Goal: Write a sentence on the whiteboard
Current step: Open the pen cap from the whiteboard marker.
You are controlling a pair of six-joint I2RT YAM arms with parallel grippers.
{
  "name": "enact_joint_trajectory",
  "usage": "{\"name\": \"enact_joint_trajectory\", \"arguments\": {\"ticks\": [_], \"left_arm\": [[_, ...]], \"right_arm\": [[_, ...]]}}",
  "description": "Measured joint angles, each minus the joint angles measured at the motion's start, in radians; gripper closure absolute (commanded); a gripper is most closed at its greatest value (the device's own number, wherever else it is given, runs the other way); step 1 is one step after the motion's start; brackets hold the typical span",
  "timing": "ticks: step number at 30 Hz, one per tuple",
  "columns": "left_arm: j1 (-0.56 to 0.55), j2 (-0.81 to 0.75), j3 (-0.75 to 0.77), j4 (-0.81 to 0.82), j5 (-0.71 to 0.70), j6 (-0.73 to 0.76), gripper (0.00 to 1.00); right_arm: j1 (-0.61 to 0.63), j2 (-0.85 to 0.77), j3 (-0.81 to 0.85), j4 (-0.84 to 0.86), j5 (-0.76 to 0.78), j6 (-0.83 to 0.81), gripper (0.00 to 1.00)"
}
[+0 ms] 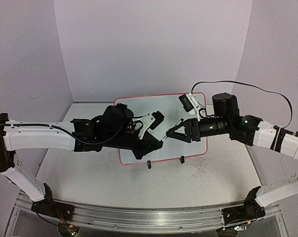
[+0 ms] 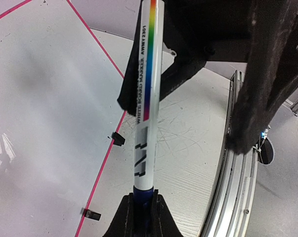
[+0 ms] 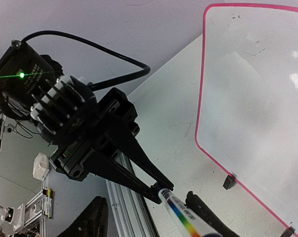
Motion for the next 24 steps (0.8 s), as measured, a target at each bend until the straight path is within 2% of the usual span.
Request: {"name": "enact_joint_trajectory", "arguments": {"ticks": [13,24], "left_arm": [[-0.001,0.000,0.000,0.000,0.016,-0.001,1.00],[-0.001,-0.001,0.000,-0.008,0.026,-0.001,1.00]], "right_arm": [[0.005,0.082,0.000,0.018,-0.052,0.012,0.61],[0.006,0.103,0.006,0.025,-0.053,0.011,0.80]]}}
